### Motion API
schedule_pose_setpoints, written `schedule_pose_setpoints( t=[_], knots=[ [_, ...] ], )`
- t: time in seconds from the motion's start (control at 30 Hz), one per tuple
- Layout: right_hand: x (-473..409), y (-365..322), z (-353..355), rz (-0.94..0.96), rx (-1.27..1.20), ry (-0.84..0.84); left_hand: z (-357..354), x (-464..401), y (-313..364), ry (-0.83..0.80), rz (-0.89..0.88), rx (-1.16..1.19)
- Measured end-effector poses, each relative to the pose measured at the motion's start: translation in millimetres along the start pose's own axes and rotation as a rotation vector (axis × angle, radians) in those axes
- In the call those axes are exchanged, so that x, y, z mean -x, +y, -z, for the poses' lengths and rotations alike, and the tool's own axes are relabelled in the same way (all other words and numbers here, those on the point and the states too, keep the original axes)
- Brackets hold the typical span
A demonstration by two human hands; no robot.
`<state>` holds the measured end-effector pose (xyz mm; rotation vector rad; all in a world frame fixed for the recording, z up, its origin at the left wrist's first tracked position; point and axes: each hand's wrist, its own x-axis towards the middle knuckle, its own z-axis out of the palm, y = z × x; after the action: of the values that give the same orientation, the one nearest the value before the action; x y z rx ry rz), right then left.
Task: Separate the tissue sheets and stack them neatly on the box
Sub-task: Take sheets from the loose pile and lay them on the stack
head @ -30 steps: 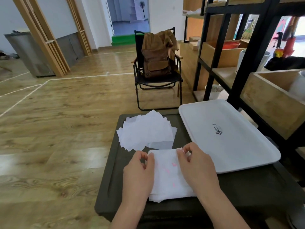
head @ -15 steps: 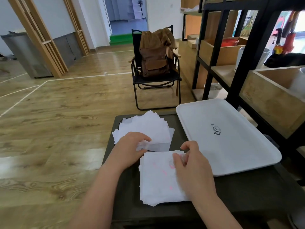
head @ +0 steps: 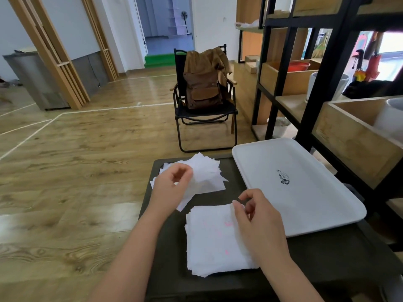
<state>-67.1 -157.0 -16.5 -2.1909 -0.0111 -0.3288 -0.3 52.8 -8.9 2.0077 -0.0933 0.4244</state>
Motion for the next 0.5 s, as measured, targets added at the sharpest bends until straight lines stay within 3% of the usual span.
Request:
schedule_pose_setpoints(
  t=[0.1,0.27,0.5],
  knots=[
    [-5.4,-5.8,5.4,0.036,-0.031,0.041,12.2,-2.5,28.7,0.043,0.065,0.226],
    [-13.3,-22.0,10.7,0.066,-0.14,0.03,26.5,-6.4,62.5,0.101,0.18,0.345],
    [-23.9,-52.9,16.4,0.049,-0.435,-0.22,39.5,2.2,97.1,0.079,0.28,0.524]
  ],
)
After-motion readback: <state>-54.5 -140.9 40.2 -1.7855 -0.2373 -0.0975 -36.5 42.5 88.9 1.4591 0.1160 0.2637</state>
